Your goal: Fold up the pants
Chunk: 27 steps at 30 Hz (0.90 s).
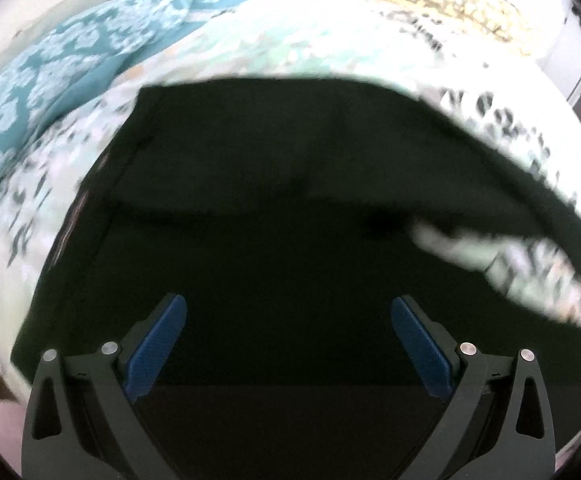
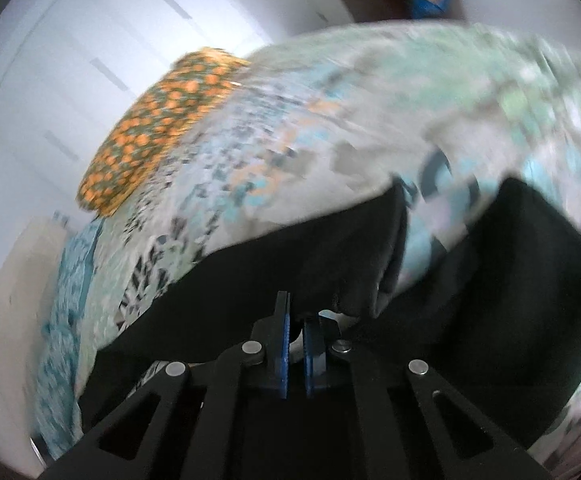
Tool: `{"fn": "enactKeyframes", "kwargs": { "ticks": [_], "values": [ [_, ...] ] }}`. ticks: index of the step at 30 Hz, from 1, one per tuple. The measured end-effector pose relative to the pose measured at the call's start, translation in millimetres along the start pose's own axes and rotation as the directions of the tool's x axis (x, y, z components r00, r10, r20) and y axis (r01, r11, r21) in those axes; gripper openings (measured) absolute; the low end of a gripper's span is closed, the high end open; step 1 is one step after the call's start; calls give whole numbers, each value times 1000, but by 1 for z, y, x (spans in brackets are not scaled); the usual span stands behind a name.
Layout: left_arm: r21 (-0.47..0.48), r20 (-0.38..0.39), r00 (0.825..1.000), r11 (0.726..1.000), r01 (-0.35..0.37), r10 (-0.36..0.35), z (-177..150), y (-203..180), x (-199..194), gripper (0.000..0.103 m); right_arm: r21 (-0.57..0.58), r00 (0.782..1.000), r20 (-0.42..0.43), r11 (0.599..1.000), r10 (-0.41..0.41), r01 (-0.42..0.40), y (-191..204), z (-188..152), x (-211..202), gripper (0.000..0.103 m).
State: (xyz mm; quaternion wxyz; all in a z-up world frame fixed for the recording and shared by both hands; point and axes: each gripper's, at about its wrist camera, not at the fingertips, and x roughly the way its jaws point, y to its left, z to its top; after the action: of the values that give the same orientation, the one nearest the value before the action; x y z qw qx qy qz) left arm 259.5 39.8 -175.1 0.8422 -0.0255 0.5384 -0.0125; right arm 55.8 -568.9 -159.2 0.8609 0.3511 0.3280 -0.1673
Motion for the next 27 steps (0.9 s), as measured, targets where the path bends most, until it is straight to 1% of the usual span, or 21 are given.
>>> {"fn": "enactKeyframes", "kwargs": {
  "ticks": [2, 4, 6, 8, 10, 12, 15, 17, 20, 21, 22, 23, 24, 26, 27],
  "values": [
    [-21, -1, 999, 999, 40, -40, 27, -11, 1, 102, -28, 1000, 17, 1000, 8, -7, 5, 0, -7, 6],
    [-66, -6, 995, 993, 102, -103, 59, -22, 7, 102, -40, 999, 33, 999, 19, -18, 7, 1, -13, 6],
    [-140, -30, 983, 975, 174, -180, 93, -32, 20, 102, -32, 998, 42, 999, 36, -35, 7, 1, -19, 6],
    [-215, -55, 971, 953, 214, -231, 117, -39, 36, 102, -23, 998, 46, 999, 49, -48, 7, 2, -25, 6],
    [-264, -81, 963, 937, 229, -258, 133, -49, 51, 102, -23, 997, 50, 998, 67, -66, 8, 1, -32, 6],
    [-290, -117, 955, 929, 229, -272, 141, -58, 69, 102, -32, 994, 57, 995, 94, -93, 12, 1, -42, 6],
    [-310, -156, 955, 931, 193, -250, 142, -68, 92, 102, -58, 989, 74, 991, 128, -124, 20, 2, -59, 6],
    [-330, -165, 956, 927, 179, -243, 144, -69, 102, 102, -74, 984, 85, 986, 157, -151, 26, 3, -73, 6],
    [-384, -158, 951, 904, 190, -267, 144, -65, 112, 101, -111, 977, 87, 977, 194, -184, 33, 3, -93, 6],
    [-405, -151, 947, 892, 201, -282, 143, -63, 114, 98, -116, 974, 82, 973, 210, -200, 35, 3, -99, 5],
    [-424, -144, 944, 880, 213, -298, 143, -60, 115, 89, -116, 972, 76, 970, 222, -212, 35, 2, -105, 5],
    [-435, -144, 940, 873, 221, -310, 143, -58, 115, 82, -117, 970, 72, 968, 232, -223, 35, 1, -109, 5],
    [-444, -153, 931, 865, 234, -331, 143, -57, 118, 72, -119, 967, 69, 964, 247, -237, 35, 0, -116, 5],
    [-446, -160, 921, 858, 254, -356, 144, -55, 119, 54, -135, 964, 66, 960, 257, -247, 36, 0, -126, 5],
    [-440, -159, 920, 859, 260, -359, 144, -54, 118, 35, -151, 964, 66, 958, 256, -244, 37, -1, -132, 5]
  ]
}}
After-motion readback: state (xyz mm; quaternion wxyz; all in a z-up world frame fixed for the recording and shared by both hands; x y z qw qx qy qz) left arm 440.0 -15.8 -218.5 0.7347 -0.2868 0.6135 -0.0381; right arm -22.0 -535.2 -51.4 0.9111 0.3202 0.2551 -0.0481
